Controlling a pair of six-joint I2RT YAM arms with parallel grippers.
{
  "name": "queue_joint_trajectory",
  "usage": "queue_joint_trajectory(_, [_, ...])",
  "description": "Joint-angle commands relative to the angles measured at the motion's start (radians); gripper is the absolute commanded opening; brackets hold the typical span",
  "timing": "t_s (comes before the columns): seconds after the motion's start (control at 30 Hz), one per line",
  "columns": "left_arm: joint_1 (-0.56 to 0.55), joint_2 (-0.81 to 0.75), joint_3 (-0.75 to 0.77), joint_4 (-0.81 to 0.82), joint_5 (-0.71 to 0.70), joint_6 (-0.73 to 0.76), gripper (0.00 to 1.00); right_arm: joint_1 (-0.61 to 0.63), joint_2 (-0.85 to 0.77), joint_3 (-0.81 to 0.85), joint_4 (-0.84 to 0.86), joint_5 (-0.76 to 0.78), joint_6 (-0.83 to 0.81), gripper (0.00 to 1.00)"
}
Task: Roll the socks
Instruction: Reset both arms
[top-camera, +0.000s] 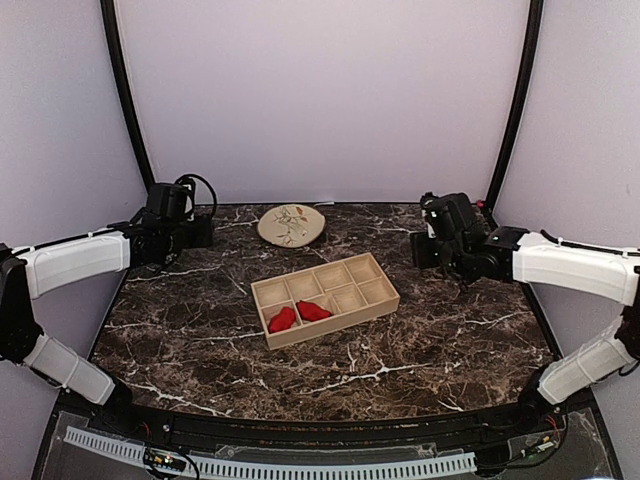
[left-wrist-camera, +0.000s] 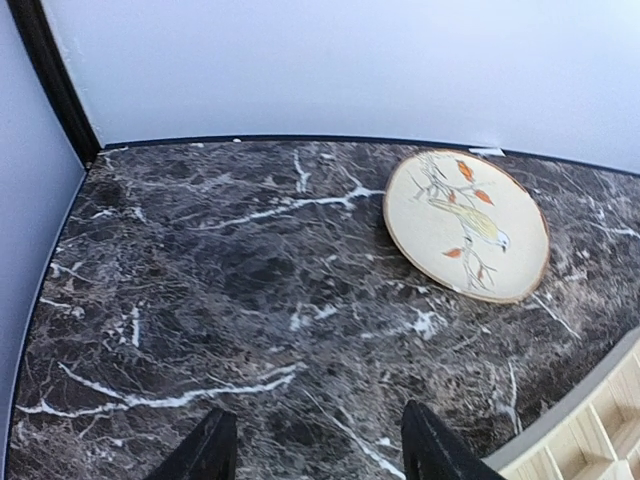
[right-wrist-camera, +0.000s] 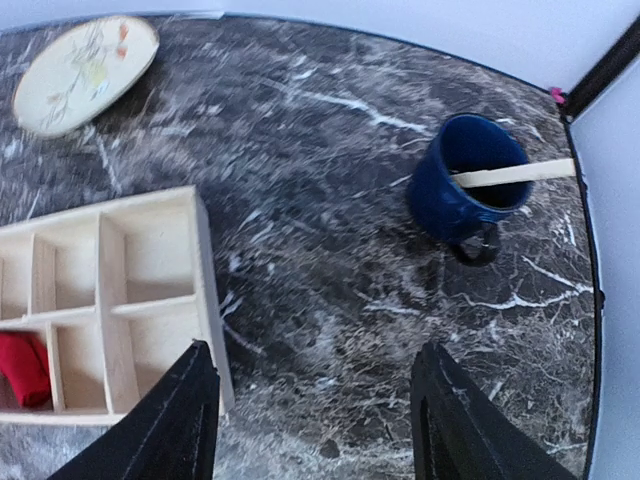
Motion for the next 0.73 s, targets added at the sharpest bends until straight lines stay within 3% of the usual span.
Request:
queue_joint_trajectory(0.0, [0.112,-0.038,-0.025,0.101,-0.019,0.012,0.59,-0.063,-0.119,-0.139,0.229,0.146,0.031,0.65])
queue_joint_trajectory(0.1, [0.176,-0.058,-0.091,0.215,0.001,0.011,0.60,-0.089,-0.152,-0.198,0.241,0.189,0.069,0.67])
queue_joint_trajectory(0.27, [0.191,-0.065,-0.209,0.464,-0.006,0.110,0.65,-0.093,-0.160,-0.238,0.233,0.280,0.124,0.72])
queue_joint_trajectory(0.4, [0.194,-0.026,-0.227,0.485,-0.014,0.162,0.67,-0.092,-0.154,-0.240,0.217,0.313,0.143,0.76])
queue_joint_trajectory(0.7, [0.196,-0.041,-0.320,0.594,-0.004,0.212,0.70,-0.091,-0.215,-0.306,0.289,0.353,0.137,0.76])
